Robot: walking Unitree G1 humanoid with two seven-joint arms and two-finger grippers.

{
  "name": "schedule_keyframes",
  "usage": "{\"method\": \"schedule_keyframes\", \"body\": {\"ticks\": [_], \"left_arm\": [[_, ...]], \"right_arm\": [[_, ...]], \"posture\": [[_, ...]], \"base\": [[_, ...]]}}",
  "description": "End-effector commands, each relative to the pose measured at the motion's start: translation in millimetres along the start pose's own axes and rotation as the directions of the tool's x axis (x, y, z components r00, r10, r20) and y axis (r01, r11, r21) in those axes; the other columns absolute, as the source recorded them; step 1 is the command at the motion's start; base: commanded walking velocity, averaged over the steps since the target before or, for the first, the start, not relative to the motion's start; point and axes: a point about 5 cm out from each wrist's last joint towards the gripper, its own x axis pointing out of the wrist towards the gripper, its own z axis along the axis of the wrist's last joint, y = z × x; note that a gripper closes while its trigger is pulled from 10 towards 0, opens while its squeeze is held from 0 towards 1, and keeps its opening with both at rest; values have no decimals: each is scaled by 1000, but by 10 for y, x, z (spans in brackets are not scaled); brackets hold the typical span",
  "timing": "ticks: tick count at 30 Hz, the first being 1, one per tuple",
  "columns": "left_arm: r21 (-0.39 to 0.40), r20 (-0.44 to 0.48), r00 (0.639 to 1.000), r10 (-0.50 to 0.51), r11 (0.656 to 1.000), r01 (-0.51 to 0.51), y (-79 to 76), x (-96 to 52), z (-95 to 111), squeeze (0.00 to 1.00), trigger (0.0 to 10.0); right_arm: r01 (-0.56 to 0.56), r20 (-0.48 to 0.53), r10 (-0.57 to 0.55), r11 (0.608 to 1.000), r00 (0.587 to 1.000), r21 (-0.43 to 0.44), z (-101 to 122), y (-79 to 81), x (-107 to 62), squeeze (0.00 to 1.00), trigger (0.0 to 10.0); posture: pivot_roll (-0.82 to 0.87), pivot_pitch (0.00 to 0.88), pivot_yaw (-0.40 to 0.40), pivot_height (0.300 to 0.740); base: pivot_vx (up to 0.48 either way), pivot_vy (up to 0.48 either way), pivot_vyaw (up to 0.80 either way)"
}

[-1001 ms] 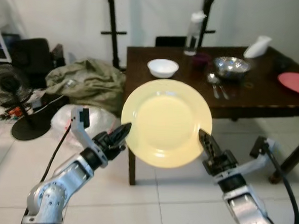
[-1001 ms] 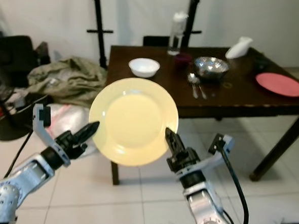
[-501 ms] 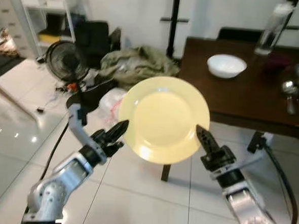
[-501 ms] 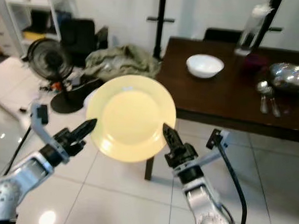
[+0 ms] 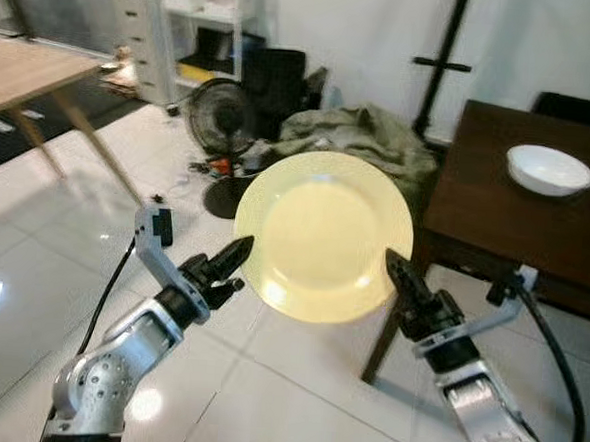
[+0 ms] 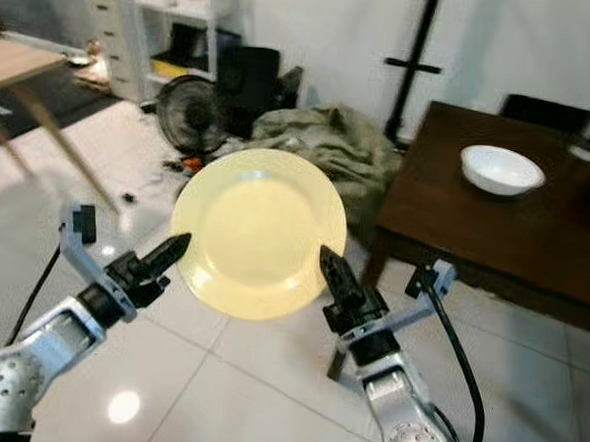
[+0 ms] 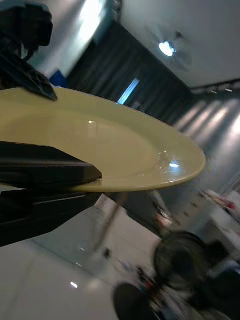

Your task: Setting the table

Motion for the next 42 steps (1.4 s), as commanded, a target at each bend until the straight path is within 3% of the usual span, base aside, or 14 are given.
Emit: {"method": "schedule_keyframes", "body": {"ticks": [1,26,29,42], "left_arm": [[14,-20,998,65,998,-65,91,-14,-42,0,10000],[82,38,984,176,981,-178,192,12,15,0,10000],[121,72,970,231,964,-238,245,20,34,0,10000],[121,78,965,249,959,-257,260,33,14,0,10000]], "right_arm": [[-24,-6,24,1000,1000,-4,-16,28,3,0,10000],[3,-24,-4,999,1000,-36,-41,-9,20,0,10000],[48,-48,-54,993,997,-107,-89,-57,33,0,10000],[40,-60,-49,990,997,-134,-118,-46,27,0,10000]], "posture": [[7,51,103,701],[14,50,97,701],[15,53,93,701],[13,57,92,701]], "base": [[0,0,756],[0,0,736],[445,0,0],[465,0,0]]}}
